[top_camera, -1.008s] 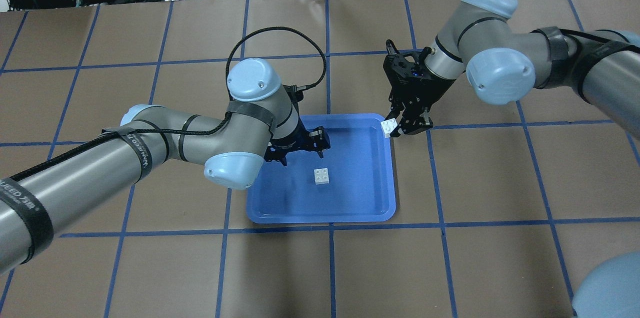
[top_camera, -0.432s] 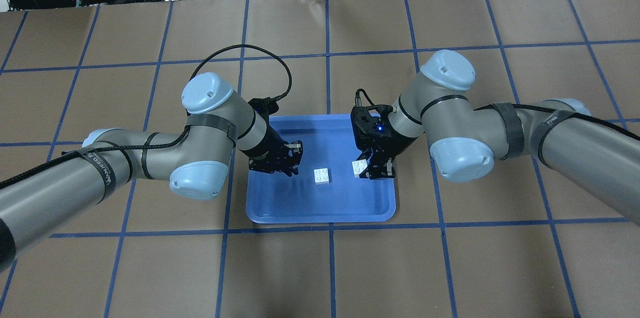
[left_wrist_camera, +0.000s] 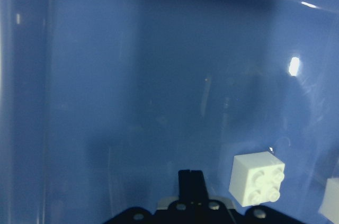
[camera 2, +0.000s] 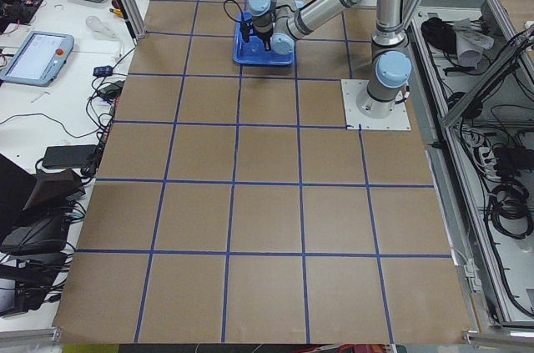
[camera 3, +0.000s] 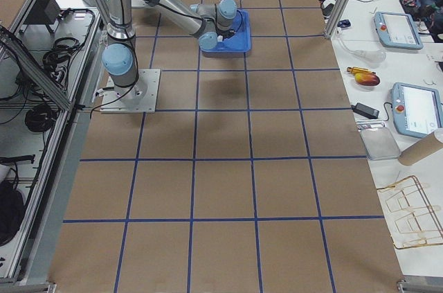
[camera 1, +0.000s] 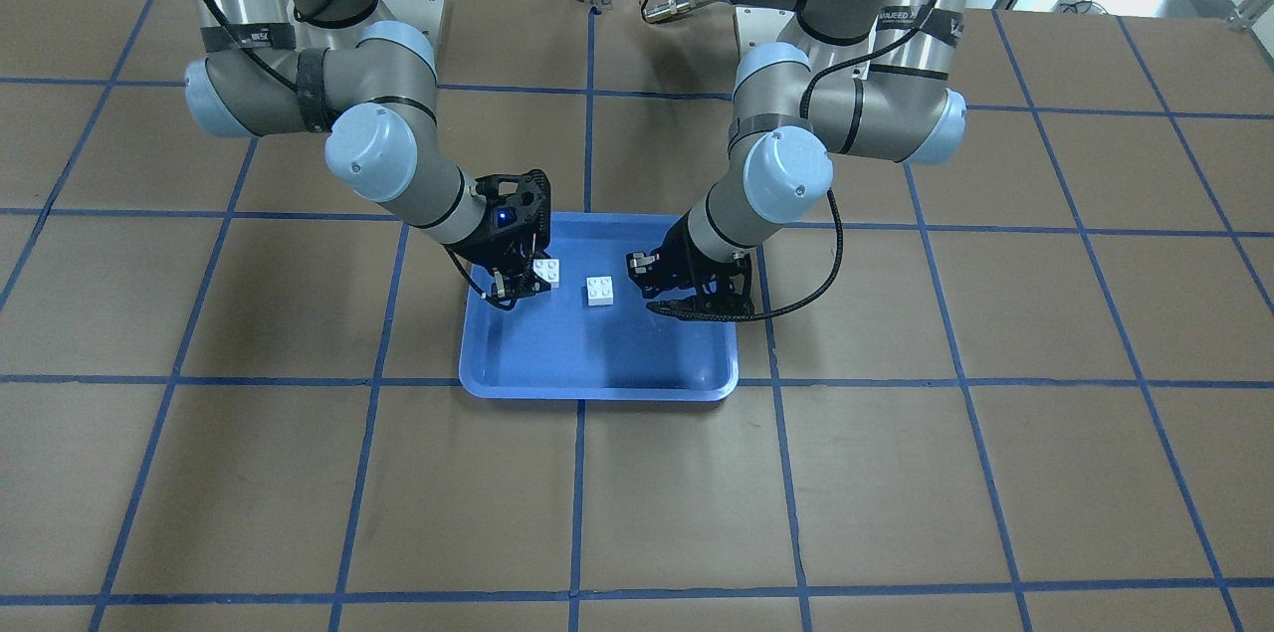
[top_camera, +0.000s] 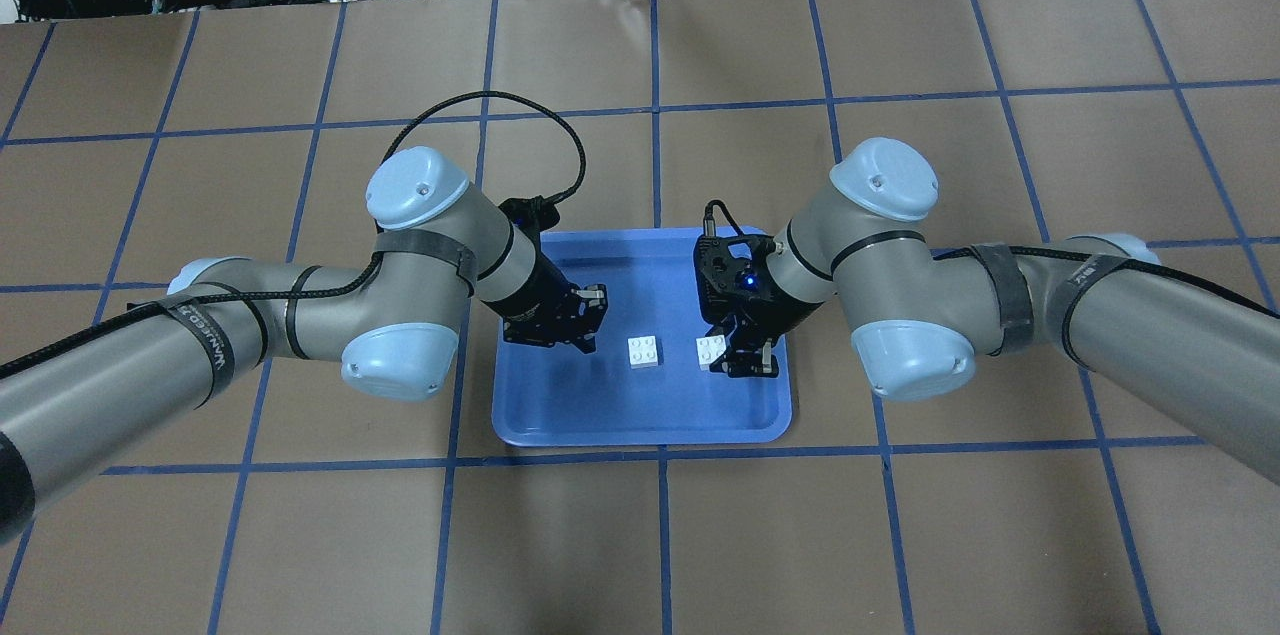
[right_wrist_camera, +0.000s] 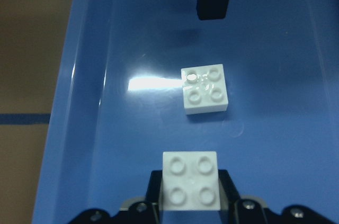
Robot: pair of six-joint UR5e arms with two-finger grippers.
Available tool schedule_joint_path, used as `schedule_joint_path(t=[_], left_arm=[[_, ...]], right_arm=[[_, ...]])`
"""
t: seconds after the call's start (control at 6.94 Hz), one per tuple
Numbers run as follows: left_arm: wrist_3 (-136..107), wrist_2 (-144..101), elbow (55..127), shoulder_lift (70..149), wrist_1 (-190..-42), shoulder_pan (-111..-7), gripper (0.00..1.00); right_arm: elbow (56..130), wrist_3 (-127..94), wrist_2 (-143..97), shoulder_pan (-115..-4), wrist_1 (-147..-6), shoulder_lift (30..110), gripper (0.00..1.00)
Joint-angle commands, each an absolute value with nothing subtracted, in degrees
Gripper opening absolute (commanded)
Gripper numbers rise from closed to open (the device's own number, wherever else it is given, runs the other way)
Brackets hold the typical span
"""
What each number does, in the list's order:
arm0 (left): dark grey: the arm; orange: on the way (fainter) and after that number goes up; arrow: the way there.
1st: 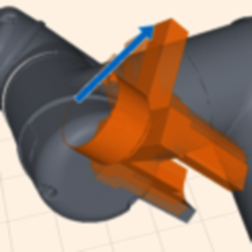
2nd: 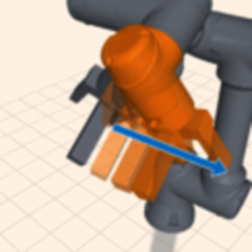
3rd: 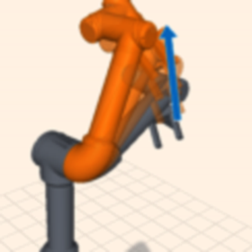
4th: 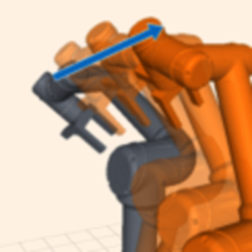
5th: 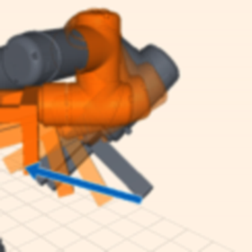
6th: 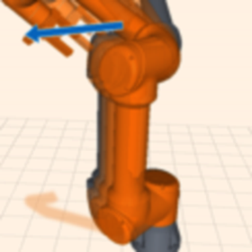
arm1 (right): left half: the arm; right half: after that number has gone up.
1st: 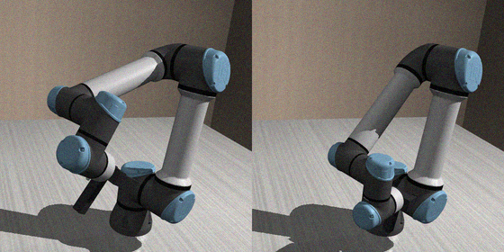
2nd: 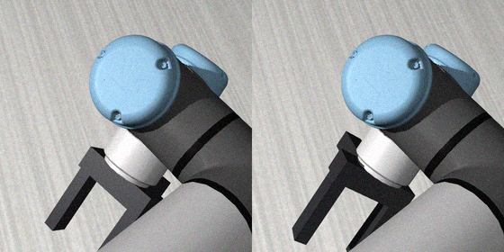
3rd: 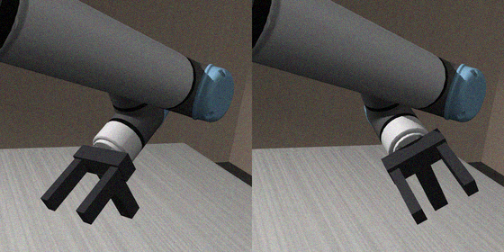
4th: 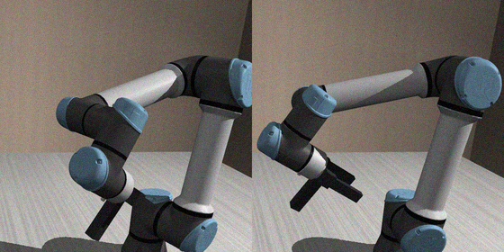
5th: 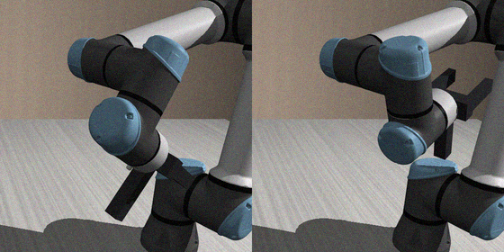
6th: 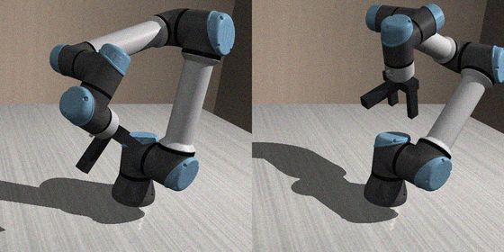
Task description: Assemble white blocks and place on blue tray
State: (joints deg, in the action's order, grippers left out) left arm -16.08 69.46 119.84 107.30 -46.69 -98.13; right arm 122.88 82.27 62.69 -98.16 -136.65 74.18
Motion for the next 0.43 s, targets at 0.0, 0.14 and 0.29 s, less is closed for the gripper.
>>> schedule_joint_path(t=[0.0,0.14,0.29], left_arm=[[-15.65,69.52,119.79,107.58,-46.67,-98.17,0.00],[-15.91,69.52,119.71,107.84,-46.58,-98.17,0.00],[-15.91,69.52,119.71,107.67,-46.58,-98.26,0.00]], right_arm=[[122.96,76.86,60.56,-98.26,-142.70,71.99,0.00],[122.96,76.73,60.38,-98.26,-143.26,71.63,0.00],[122.52,76.99,60.38,-98.26,-144.74,70.50,0.00]])
